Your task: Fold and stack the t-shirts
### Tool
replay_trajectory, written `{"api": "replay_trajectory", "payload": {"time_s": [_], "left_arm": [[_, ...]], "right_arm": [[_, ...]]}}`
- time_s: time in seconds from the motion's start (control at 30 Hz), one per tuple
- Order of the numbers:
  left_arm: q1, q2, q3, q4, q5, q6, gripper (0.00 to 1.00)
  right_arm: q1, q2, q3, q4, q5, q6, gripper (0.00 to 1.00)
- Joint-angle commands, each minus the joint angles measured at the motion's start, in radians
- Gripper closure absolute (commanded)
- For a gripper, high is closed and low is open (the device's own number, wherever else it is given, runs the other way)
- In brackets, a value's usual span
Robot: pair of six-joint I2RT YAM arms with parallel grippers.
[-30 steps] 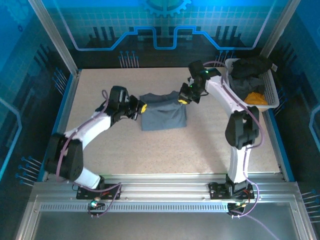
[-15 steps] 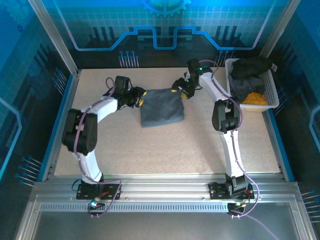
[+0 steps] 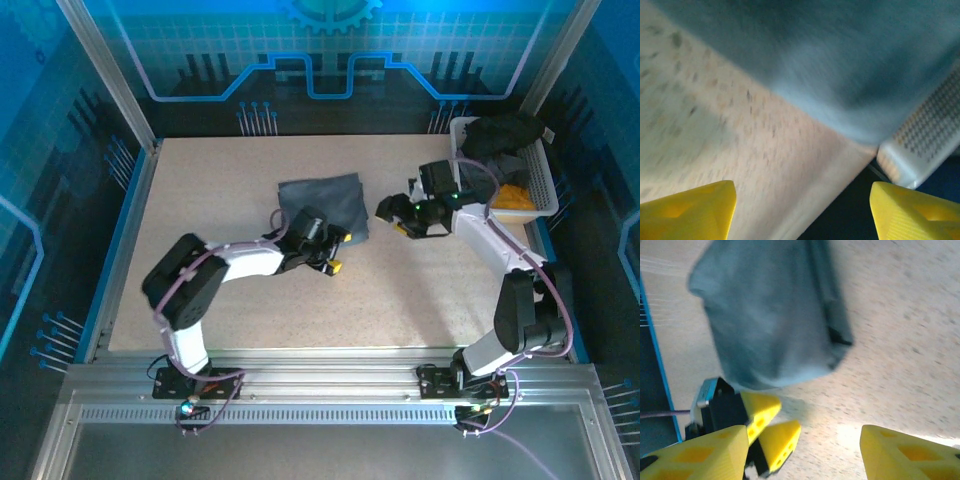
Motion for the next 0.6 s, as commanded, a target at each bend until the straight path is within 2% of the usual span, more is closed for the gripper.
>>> {"api": "replay_trajectory", "payload": {"time_s": [0.0,0.1,0.23,0.47,0.57], "left_arm": [[-0.026,0.084,0.131,0.128,-0.117,-0.137,0.27],[-0.048,0.115,0.170,0.081,-0.197,-0.137,0.28],[-0.051,0.154,0.178,0.051,-0.234,-0.180,0.33],[-0.008,0.239,0.258,-0.045,-0.230,-0.171,0.56],[0.019,0.256,0.287,-0.078,-0.220,-0.154,0.72]], "right_arm": [[-0.052,-0.056,-0.045,0.001,-0.040,-0.025,0.39],[-0.088,-0.107,-0.079,-0.033,-0.054,-0.053,0.39],[-0.132,-0.156,-0.120,-0.054,-0.078,-0.069,0.40],[-0.169,-0.181,-0.104,-0.097,-0.092,-0.079,0.40],[-0.175,-0.173,-0.090,-0.098,-0.090,-0.069,0.41]]}}
